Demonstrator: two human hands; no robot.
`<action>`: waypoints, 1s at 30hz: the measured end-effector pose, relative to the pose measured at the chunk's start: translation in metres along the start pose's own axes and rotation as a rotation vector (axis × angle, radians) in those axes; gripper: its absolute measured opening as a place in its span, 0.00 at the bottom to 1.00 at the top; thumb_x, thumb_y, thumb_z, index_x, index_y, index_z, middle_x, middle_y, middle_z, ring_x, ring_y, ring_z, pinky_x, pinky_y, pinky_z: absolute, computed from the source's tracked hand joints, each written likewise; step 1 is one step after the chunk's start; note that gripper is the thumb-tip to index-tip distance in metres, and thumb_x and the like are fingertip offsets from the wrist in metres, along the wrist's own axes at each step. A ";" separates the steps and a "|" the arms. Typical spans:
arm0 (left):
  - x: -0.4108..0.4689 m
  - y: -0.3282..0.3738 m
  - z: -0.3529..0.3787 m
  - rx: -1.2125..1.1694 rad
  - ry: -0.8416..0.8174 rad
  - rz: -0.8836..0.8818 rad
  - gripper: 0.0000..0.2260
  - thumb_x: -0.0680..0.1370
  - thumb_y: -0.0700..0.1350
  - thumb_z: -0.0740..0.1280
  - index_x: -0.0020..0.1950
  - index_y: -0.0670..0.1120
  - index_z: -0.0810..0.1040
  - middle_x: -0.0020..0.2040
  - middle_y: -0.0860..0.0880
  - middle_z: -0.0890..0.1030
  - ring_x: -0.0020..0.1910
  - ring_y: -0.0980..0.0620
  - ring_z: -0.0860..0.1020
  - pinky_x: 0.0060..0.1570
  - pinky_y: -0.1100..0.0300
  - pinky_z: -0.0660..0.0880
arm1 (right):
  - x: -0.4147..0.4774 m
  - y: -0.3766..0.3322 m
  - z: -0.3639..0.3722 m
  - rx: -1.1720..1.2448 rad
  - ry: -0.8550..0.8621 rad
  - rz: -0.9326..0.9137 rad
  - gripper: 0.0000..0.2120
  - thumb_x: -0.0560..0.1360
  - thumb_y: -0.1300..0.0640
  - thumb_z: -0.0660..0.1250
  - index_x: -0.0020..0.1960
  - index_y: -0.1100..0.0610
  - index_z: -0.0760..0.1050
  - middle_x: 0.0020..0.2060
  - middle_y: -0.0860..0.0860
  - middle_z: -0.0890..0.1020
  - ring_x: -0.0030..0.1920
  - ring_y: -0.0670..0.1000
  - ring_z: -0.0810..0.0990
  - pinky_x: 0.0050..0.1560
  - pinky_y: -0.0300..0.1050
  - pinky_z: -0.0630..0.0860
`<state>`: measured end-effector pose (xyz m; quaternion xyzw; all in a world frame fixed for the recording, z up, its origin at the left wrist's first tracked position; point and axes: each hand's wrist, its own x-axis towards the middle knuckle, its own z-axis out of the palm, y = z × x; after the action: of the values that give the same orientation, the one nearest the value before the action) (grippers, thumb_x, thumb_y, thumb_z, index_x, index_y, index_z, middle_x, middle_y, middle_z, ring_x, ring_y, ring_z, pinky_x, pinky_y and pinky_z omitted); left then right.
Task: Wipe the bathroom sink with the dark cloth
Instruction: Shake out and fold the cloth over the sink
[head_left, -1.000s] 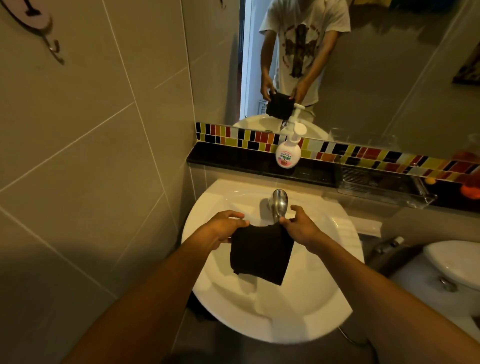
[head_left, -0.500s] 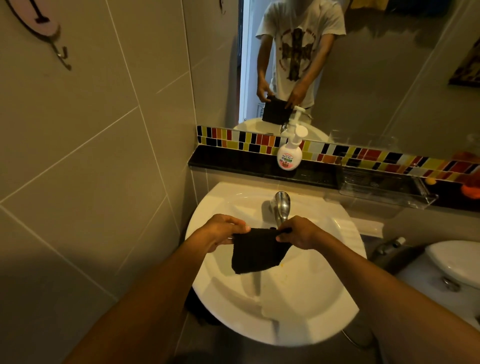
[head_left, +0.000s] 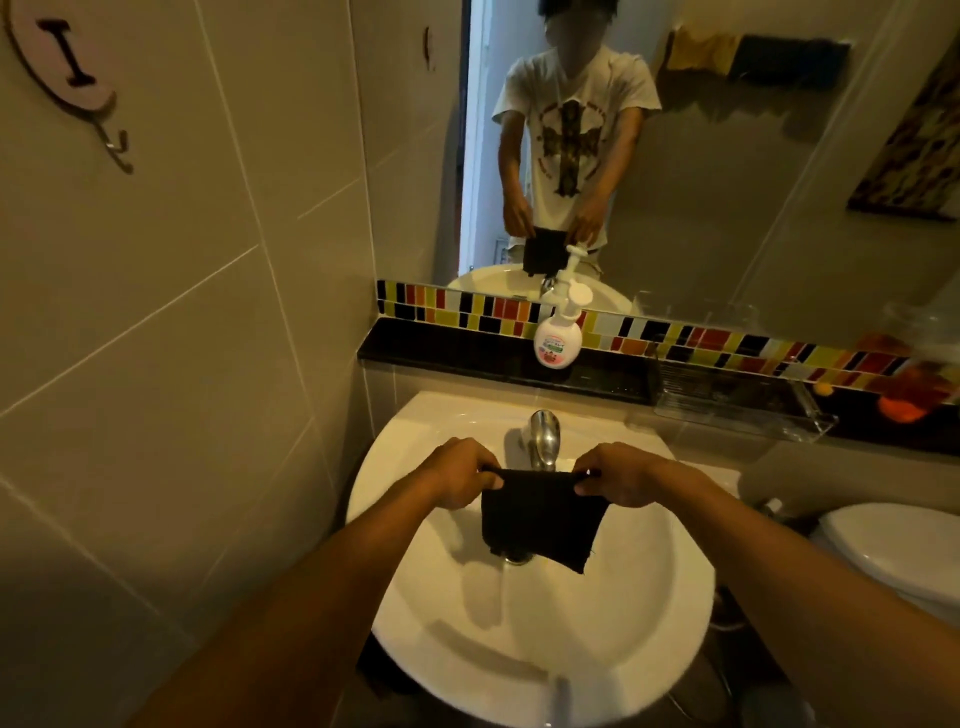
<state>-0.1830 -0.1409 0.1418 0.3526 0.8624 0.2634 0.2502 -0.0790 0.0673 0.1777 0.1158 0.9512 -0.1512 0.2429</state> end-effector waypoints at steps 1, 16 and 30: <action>0.006 0.007 -0.003 -0.004 -0.022 0.031 0.11 0.78 0.44 0.66 0.59 0.45 0.80 0.57 0.44 0.81 0.56 0.46 0.77 0.57 0.54 0.72 | -0.003 0.006 -0.007 -0.020 0.008 0.011 0.15 0.78 0.53 0.62 0.64 0.53 0.75 0.59 0.53 0.79 0.58 0.54 0.76 0.60 0.49 0.71; 0.112 0.152 -0.016 0.033 -0.109 0.327 0.12 0.78 0.47 0.66 0.59 0.45 0.79 0.55 0.46 0.81 0.52 0.52 0.77 0.54 0.57 0.73 | -0.067 0.143 -0.103 0.462 0.017 0.283 0.11 0.77 0.54 0.65 0.59 0.52 0.76 0.55 0.49 0.77 0.59 0.52 0.75 0.59 0.51 0.76; 0.244 0.240 -0.021 -0.009 -0.027 0.272 0.09 0.77 0.44 0.67 0.56 0.45 0.79 0.46 0.49 0.80 0.44 0.54 0.77 0.47 0.60 0.73 | -0.007 0.283 -0.189 0.492 0.153 0.131 0.08 0.76 0.53 0.64 0.48 0.56 0.79 0.47 0.55 0.81 0.49 0.56 0.80 0.51 0.50 0.78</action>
<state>-0.2346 0.1805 0.2487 0.4686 0.8021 0.2939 0.2252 -0.0703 0.3934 0.2741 0.2439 0.8918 -0.3527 0.1441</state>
